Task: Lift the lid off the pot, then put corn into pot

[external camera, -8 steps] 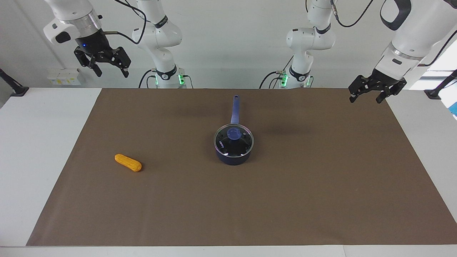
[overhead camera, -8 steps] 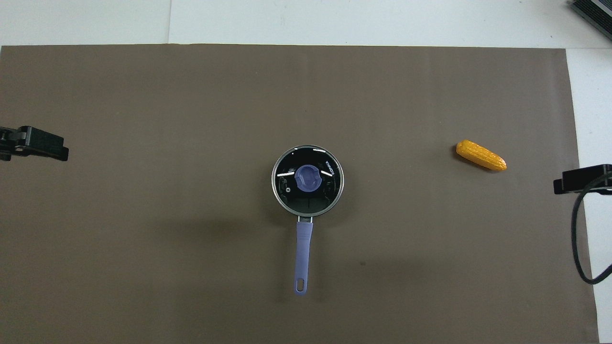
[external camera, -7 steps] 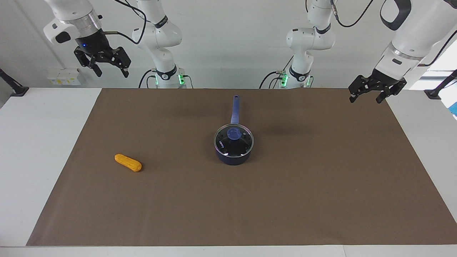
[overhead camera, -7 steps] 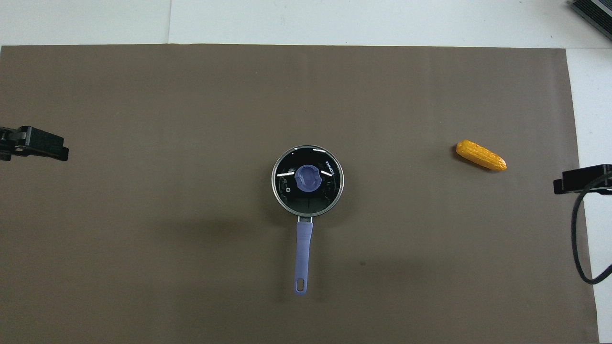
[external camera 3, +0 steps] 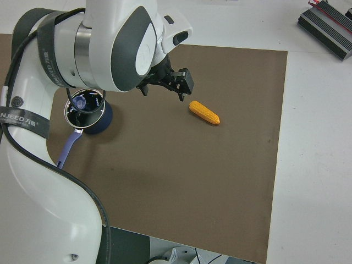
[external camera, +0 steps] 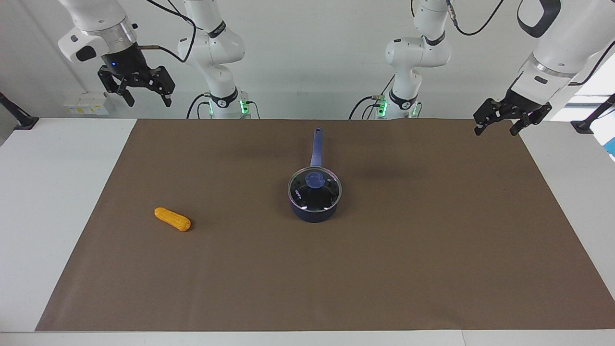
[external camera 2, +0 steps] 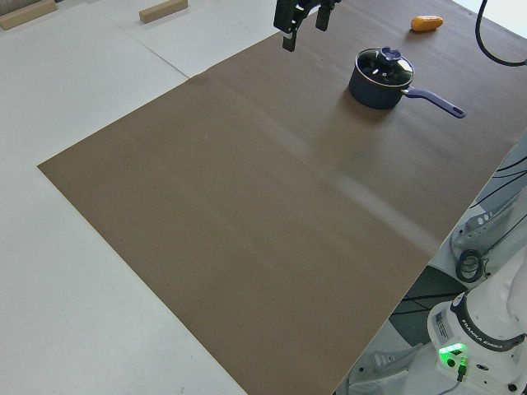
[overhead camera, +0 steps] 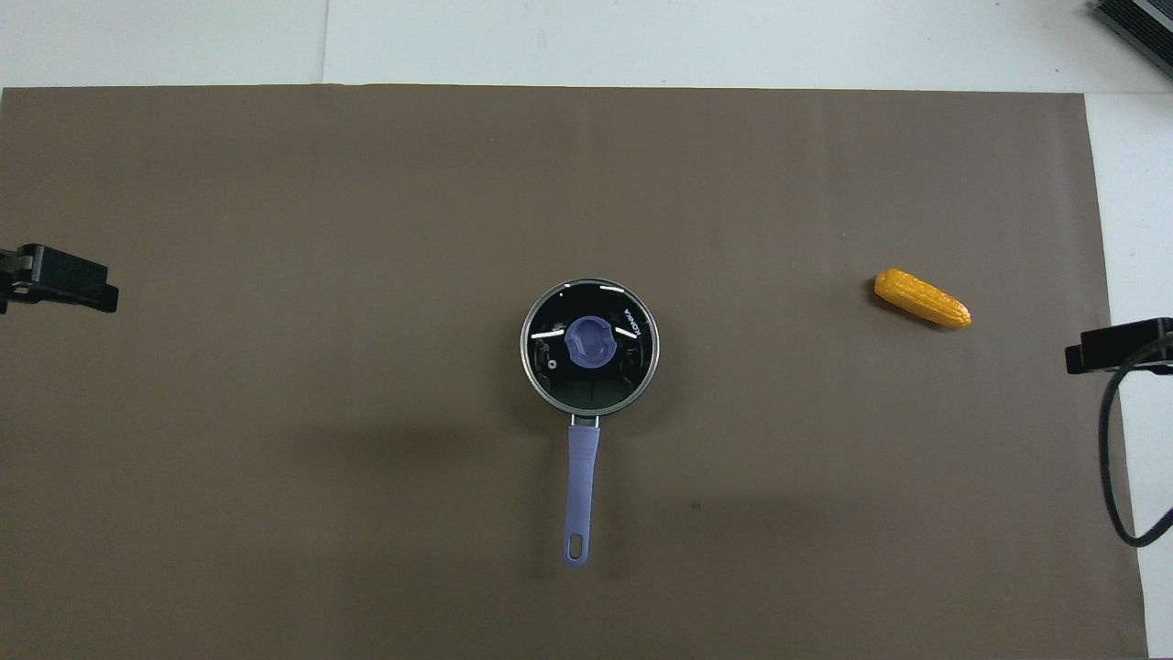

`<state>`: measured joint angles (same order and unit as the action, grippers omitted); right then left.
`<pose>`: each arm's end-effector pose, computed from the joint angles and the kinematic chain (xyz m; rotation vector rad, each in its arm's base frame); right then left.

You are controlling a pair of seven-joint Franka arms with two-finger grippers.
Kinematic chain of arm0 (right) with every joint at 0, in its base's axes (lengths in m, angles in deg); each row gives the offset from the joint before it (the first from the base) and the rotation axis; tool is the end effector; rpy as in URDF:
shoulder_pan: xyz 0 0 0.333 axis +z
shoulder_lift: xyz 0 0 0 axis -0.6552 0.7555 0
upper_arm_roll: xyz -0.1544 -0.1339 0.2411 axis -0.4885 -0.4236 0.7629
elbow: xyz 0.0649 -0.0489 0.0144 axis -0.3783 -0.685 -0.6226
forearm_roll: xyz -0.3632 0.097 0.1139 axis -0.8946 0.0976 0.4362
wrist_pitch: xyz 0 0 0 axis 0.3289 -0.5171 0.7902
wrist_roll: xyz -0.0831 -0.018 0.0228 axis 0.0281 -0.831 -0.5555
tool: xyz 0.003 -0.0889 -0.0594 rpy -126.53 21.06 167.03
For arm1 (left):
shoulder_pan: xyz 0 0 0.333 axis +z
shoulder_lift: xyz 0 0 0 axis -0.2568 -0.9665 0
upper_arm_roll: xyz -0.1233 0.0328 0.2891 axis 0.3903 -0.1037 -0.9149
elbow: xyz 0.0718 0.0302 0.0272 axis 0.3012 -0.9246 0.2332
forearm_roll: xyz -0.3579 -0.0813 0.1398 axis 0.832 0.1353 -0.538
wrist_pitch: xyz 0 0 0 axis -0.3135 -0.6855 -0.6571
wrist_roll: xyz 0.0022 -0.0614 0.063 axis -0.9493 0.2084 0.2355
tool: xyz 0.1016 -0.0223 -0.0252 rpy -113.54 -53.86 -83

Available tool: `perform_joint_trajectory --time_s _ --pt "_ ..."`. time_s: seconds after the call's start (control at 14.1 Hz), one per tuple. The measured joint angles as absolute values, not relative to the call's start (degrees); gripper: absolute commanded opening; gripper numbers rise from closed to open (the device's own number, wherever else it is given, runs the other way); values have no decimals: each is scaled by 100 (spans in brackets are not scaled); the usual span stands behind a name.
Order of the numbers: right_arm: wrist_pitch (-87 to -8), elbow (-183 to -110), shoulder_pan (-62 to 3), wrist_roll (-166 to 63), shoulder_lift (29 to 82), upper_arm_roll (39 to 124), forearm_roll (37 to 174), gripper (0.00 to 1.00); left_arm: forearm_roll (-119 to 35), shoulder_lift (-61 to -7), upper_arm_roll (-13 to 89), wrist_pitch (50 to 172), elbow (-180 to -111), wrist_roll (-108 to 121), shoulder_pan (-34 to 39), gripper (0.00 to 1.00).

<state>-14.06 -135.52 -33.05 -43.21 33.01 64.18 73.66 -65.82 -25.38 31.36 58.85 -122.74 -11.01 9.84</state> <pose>0.5026 -0.0291 0.6626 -3.1374 0.0777 0.0397 0.5564 -0.0142 0.6351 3.1160 -0.0940 -0.0409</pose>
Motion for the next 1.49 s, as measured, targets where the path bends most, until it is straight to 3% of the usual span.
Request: perform_joint_trajectory --time_s 0.5,1.28,1.49 --pt "-1406 -13566 -3310 -4321 3301 6413 7352 100 -6576 -2538 3346 5853 -12318 -1070 807 100" --pt "-1435 -13588 -3333 -4644 3294 6392 7358 100 -6575 -2837 3417 6461 -12640 -20 -746 100" --pt "-2004 -13817 -3386 -5125 3417 6389 7358 100 -6574 -3008 3425 6768 -12689 244 -1141 100"
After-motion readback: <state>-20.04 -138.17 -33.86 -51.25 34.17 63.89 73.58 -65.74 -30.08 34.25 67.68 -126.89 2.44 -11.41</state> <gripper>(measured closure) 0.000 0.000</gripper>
